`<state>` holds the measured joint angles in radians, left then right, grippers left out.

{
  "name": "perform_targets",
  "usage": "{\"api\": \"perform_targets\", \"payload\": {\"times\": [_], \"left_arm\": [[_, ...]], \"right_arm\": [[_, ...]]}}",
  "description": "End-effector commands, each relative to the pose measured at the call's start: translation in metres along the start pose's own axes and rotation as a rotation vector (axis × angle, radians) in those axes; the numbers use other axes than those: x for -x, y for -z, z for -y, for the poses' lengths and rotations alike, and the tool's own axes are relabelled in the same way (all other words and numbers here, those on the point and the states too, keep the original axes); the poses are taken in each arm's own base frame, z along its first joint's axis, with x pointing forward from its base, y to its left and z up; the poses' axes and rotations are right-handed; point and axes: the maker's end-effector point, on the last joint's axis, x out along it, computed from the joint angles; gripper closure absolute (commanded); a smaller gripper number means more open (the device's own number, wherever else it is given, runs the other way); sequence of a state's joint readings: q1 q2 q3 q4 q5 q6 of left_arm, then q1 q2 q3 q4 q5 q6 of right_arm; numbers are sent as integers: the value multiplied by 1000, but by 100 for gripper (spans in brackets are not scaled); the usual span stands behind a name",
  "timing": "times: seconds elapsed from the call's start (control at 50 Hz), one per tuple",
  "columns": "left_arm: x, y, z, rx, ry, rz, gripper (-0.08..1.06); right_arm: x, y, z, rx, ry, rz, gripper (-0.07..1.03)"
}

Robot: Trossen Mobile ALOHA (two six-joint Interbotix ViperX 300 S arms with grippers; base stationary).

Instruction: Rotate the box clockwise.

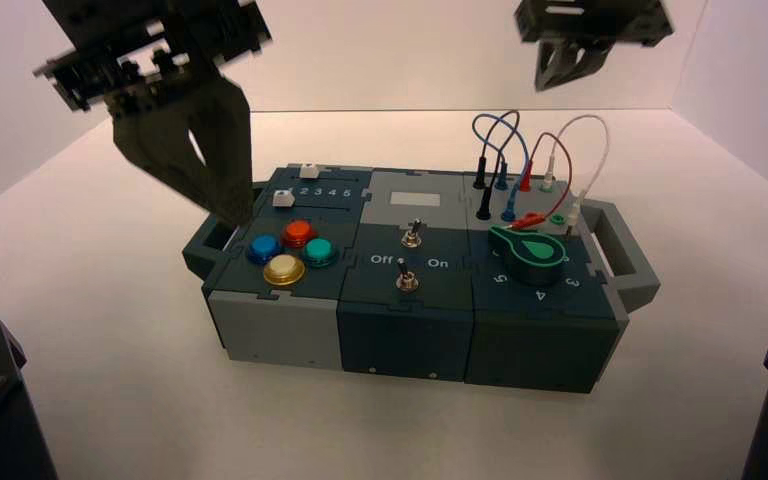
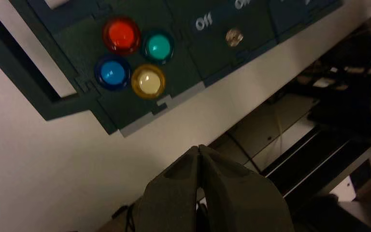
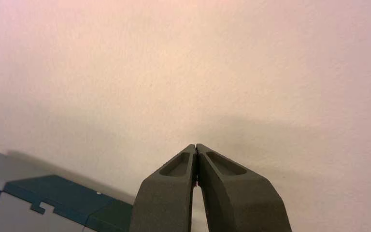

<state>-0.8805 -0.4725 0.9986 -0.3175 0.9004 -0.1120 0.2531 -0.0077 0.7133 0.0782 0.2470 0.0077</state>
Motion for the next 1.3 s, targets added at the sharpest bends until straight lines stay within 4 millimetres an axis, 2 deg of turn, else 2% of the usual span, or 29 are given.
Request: {"api": "perform_targets", "payload": {"times": [0.02,0.3,0.64,0.88,1.06,1.3], "left_arm": [[-5,5,6,-15,-1,-50,101],[-31,17,12,-58,-33,-172,101],[-59,9,10,-60,-78,-259,101],[-74,-4,9,-59,-97,-258,101],[-89,-5,3,-55,-122,-286,101],[-96,-5,-1,-65,-140,-309,101]], "right_arm": [[-4,-13,-7,17,-10,16,99],[-21,-8,-8,24,-8,-23,99],[-39,5,-7,26,-4,-73,99],[-41,13,-6,27,-3,-94,99],[-43,18,-6,27,-2,-120,99],[-46,34,-20,55,-19,-207,99]]}}
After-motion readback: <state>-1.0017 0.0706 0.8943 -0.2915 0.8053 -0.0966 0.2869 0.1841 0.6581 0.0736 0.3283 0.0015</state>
